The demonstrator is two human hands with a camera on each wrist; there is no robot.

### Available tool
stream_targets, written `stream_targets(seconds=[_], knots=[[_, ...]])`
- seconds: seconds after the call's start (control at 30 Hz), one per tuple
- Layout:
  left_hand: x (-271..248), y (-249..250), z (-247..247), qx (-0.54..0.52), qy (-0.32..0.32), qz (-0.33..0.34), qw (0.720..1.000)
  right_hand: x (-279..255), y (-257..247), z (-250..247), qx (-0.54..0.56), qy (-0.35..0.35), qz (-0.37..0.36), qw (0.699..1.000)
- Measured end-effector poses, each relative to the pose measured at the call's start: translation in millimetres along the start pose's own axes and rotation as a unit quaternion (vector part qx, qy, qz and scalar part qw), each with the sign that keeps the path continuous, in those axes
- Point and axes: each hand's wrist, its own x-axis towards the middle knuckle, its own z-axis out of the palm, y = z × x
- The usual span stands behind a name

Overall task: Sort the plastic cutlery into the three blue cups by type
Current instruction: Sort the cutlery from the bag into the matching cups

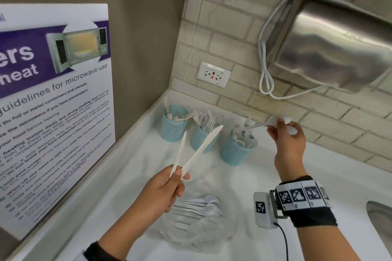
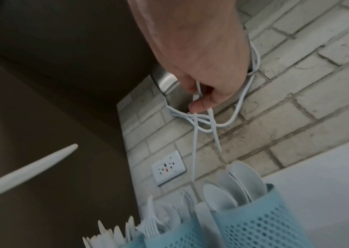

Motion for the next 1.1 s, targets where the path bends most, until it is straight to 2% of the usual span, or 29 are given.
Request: stream_targets(seconds=[0.13, 0.33, 0.6, 0.73, 0.8, 0.87, 0.97, 1.03, 1.1], knots=[[-0.6, 0.4, -0.5, -0.001, 0.000, -0.001, 1.000, 6.1, 23.6, -3.3, -0.071, -0.003, -0.006, 0.997], [0.5, -0.1, -3.2, 0.005, 0.003, 0.002, 1.000, 9.7, 37.0, 2.5, -0.191, -0.098, -0.008, 0.977], [-0.5, -0.7, -3.0, -0.004, -0.007, 0.005, 1.000, 26.6, 43.4, 10.2, -0.271, -0.136, 0.011, 0.953], [-1.4, -1.4, -4.6, 0.006, -0.010, 0.013, 1.000, 24.5, 48.8, 9.5, -0.396, -0.178, -0.022, 0.900], [-1.7, -2.2, -4.9, 0.017, -0.011, 0.019, 1.000, 25.0, 51.6, 11.2, -0.443, -0.170, -0.033, 0.880], [-2.0, -2.8, -5.0, 0.023, -0.010, 0.021, 0.999, 19.7, 47.6, 14.6, -0.446, -0.141, -0.057, 0.882], [-2.2, -3.3, -4.9, 0.026, -0.010, 0.025, 0.999, -4.3, 31.9, 21.9, -0.375, -0.127, -0.111, 0.911], [-1.8, -3.3, -4.2, 0.030, -0.013, 0.028, 0.999, -28.3, 19.0, 29.3, -0.317, -0.207, -0.079, 0.922], [-1.6, -3.4, -2.6, 0.034, -0.019, 0.030, 0.999, -52.4, 9.7, 36.7, -0.286, -0.322, 0.008, 0.903]])
